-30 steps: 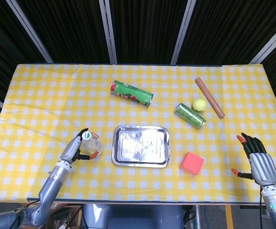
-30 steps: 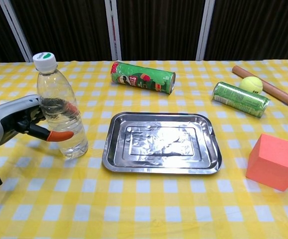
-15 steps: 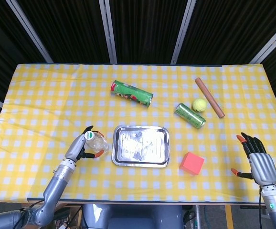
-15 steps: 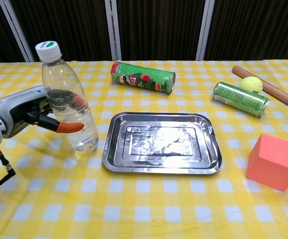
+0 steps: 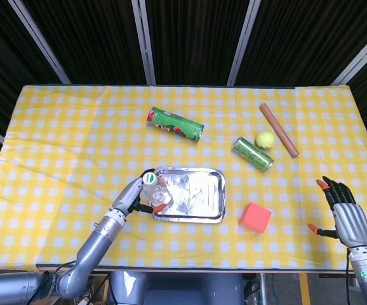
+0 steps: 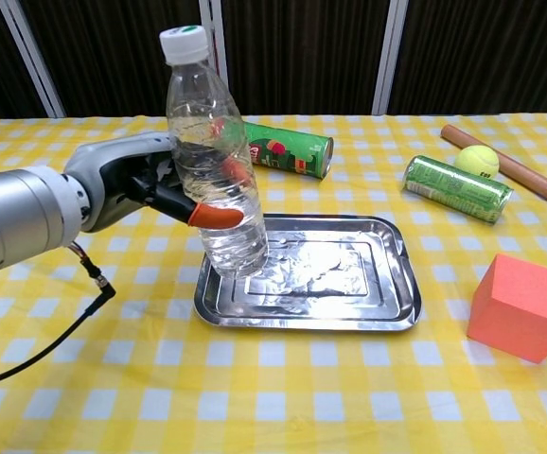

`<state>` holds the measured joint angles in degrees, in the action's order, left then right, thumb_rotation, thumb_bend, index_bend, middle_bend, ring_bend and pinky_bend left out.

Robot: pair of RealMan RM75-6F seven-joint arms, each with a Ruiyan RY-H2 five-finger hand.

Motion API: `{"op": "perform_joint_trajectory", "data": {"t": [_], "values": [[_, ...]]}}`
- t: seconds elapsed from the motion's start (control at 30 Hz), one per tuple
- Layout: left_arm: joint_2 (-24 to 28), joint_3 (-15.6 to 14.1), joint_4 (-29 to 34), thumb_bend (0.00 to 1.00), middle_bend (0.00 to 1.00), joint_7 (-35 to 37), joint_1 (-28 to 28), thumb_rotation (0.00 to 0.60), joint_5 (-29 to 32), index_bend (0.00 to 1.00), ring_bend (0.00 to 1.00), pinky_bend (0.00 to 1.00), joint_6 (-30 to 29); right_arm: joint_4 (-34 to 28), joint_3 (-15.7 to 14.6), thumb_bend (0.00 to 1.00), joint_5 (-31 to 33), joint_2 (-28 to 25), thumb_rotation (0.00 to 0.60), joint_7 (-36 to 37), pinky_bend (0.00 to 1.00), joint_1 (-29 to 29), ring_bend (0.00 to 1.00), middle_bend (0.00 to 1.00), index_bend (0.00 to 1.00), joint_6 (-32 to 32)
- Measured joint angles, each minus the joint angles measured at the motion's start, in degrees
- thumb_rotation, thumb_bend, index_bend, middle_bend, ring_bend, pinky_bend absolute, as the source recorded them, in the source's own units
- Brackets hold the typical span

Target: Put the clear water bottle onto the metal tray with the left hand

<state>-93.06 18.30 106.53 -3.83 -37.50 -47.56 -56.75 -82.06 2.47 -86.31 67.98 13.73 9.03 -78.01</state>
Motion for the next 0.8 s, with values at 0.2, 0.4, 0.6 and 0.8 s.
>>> {"op": "perform_joint_trajectory", "data": {"t": [0.2, 0.4, 0.6, 0.8], "values": [[-1.88, 2.46, 3.49, 0.42, 0.50, -8.90, -4.29, 0.600, 8.95, 0.52, 0.04, 0.07, -6.07, 0.22, -0.07, 0.05, -0.14, 0.06, 0.600, 0.26, 0.00, 0.11, 0.00, 0.00, 0.05, 0.11], [-1.39, 6.78, 12.03, 0.42, 0.50, -13.42, -7.49, 0.600, 12.69, 0.52, 0.04, 0.07, -10.46, 0.46, -0.02, 0.05, 0.05, 0.12, 0.600, 0.43, 0.00, 0.14, 0.00, 0.00, 0.05, 0.24], [1.05, 12.98, 24.26, 0.42, 0.50, -19.91, -11.30, 0.600, 18.11, 0.52, 0.04, 0.07, -17.70, 0.20, -0.21, 0.05, -0.21, 0.13, 0.600, 0.16, 0.00, 0.13, 0.00, 0.00, 0.05, 0.21], [3.56, 19.14, 28.45, 0.42, 0.50, -25.08, -16.61, 0.600, 25.35, 0.51, 0.04, 0.06, -24.03, -0.29, -0.35, 0.05, -0.43, -0.03, 0.600, -0.06, 0.00, 0.03, 0.00, 0.00, 0.05, -0.05]]}}
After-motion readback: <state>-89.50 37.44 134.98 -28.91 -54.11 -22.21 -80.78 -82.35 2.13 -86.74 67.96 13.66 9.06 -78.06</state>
